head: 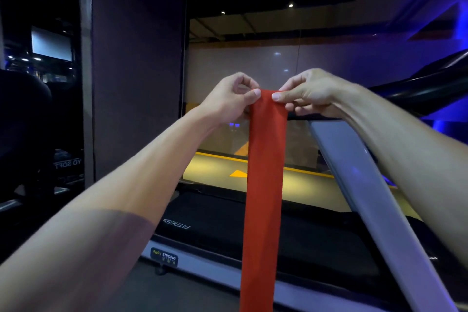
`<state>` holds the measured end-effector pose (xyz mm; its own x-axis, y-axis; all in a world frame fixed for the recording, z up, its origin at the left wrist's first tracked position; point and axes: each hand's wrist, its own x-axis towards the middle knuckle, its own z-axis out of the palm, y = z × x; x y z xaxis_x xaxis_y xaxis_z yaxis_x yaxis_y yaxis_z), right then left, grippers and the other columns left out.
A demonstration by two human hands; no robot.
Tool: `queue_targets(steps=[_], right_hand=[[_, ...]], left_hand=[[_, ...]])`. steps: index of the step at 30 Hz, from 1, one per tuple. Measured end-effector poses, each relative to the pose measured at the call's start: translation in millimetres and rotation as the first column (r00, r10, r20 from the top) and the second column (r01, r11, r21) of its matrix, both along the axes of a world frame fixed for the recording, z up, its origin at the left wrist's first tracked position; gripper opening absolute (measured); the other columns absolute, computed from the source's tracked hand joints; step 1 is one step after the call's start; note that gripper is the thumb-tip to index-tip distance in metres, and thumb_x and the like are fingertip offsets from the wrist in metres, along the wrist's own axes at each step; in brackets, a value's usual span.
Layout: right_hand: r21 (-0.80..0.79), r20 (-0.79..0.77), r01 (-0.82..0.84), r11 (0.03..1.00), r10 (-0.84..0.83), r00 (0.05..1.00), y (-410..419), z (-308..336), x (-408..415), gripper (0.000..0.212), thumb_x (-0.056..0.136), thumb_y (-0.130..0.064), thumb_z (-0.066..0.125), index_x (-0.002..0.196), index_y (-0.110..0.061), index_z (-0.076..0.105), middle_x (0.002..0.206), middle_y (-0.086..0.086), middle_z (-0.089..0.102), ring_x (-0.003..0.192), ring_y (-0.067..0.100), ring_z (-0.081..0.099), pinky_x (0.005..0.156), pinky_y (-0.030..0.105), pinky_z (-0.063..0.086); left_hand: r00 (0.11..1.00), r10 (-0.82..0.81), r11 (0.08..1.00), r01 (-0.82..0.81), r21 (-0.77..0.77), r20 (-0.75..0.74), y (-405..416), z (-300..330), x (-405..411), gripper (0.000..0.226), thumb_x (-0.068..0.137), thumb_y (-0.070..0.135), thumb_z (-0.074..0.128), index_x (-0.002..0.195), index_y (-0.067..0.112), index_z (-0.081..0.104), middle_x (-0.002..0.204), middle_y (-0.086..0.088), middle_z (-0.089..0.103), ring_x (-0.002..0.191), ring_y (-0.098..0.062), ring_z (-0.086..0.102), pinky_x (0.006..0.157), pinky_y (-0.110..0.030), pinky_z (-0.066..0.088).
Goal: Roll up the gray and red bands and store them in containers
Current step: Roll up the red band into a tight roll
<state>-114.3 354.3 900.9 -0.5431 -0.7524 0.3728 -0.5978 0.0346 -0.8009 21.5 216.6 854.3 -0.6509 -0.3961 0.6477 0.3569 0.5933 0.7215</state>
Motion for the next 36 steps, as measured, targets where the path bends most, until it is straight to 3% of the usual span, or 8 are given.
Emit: queue_targets(steps=[3, 7, 14, 20, 26, 31, 34, 36], right_hand=[[-0.075, -0.027, 0.019, 0.997, -0.021, 0.999, -0.6, 3.1, 4.2, 0.016, 0.083, -0.011, 0.082, 0.086, -0.011, 0.066, 0.070, 0.003, 0.073, 0.059, 0.008, 0.072, 0.046, 0.017, 0.053], [-0.142, -0.018, 0.020, 0.990, -0.023, 1.000, 0.8, 6.8, 5.2, 0.016, 0.084, -0.011, 0.082, 0.088, -0.011, 0.066, 0.074, 0.007, 0.075, 0.064, 0.013, 0.075, 0.049, 0.021, 0.058], [-0.161, -0.029, 0.011, 0.987, -0.016, 0.999, -5.1, 7.6, 9.0, 0.017, 0.086, -0.008, 0.080, 0.095, -0.008, 0.065, 0.074, 0.008, 0.077, 0.066, 0.016, 0.076, 0.051, 0.023, 0.059], [-0.164, 0.003, 0.000, 0.986, 0.001, 1.000, -14.2, 8.4, 5.4, 0.019, 0.087, -0.007, 0.079, 0.101, -0.003, 0.066, 0.088, 0.018, 0.078, 0.079, 0.025, 0.079, 0.057, 0.029, 0.063], [-0.159, 0.016, -0.022, 0.987, 0.024, 1.000, -24.0, 8.6, 4.0, 0.020, 0.087, -0.006, 0.079, 0.103, -0.002, 0.067, 0.087, 0.017, 0.078, 0.082, 0.026, 0.079, 0.061, 0.031, 0.064], [-0.208, 0.014, -0.028, 0.978, 0.032, 0.999, -35.5, 9.7, 10.0, 0.020, 0.088, -0.003, 0.077, 0.103, 0.000, 0.065, 0.088, 0.019, 0.077, 0.080, 0.027, 0.078, 0.063, 0.034, 0.065], [-0.221, 0.006, -0.030, 0.975, 0.032, 0.999, -42.3, 12.7, 11.3, 0.018, 0.088, -0.003, 0.078, 0.101, -0.001, 0.066, 0.088, 0.019, 0.077, 0.081, 0.028, 0.078, 0.066, 0.036, 0.065], [-0.223, 0.005, -0.029, 0.974, 0.031, 1.000, -46.6, 14.8, 12.0, 0.017, 0.087, -0.003, 0.078, 0.099, -0.002, 0.065, 0.089, 0.019, 0.077, 0.081, 0.028, 0.078, 0.068, 0.038, 0.065]], left_hand=[[0.997, 0.069, 0.996, -0.068, 0.051, -0.033, 1.8, -6.5, -2.2, 0.036, 0.096, 0.020, 0.069, 0.126, 0.004, 0.055, 0.110, -0.021, 0.072, 0.094, -0.032, 0.074, 0.080, -0.051, 0.059], [0.998, 0.058, 0.997, -0.060, 0.056, 0.039, -3.3, -25.6, 1.2, 0.048, 0.095, 0.019, 0.072, 0.135, 0.003, 0.051, 0.103, -0.015, 0.076, 0.093, -0.031, 0.075, 0.086, -0.050, 0.061], [0.975, 0.200, 0.976, -0.189, -0.112, 0.098, -4.1, -63.5, -1.2, 0.030, 0.092, 0.035, 0.073, 0.117, 0.019, 0.067, 0.100, 0.007, 0.077, 0.089, -0.005, 0.073, 0.082, -0.031, 0.060], [0.995, 0.084, 0.996, -0.085, 0.012, 0.054, -5.7, -87.4, 2.7, 0.021, 0.092, 0.027, 0.075, 0.107, 0.013, 0.072, 0.092, -0.001, 0.079, 0.087, -0.016, 0.076, 0.085, -0.043, 0.062], [0.974, 0.221, 0.975, -0.222, -0.002, -0.038, -12.1, -103.1, 4.2, 0.015, 0.092, 0.014, 0.074, 0.107, 0.013, 0.070, 0.087, -0.001, 0.078, 0.080, -0.016, 0.076, 0.073, -0.034, 0.064], [0.929, 0.356, 0.928, -0.364, -0.077, -0.105, -20.3, -114.9, 2.4, 0.027, 0.091, 0.019, 0.074, 0.118, 0.019, 0.068, 0.088, 0.010, 0.076, 0.079, -0.003, 0.072, 0.078, -0.030, 0.062], [0.910, 0.402, 0.910, -0.409, -0.069, -0.097, -23.5, -124.0, 3.0, 0.025, 0.092, 0.021, 0.071, 0.117, 0.020, 0.070, 0.086, 0.013, 0.075, 0.077, 0.004, 0.069, 0.073, -0.013, 0.056], [0.916, 0.393, 0.916, -0.398, -0.053, -0.087, -25.1, -131.0, 4.4, 0.023, 0.093, 0.022, 0.071, 0.115, 0.021, 0.072, 0.086, 0.013, 0.075, 0.076, 0.003, 0.069, 0.073, -0.014, 0.056]])
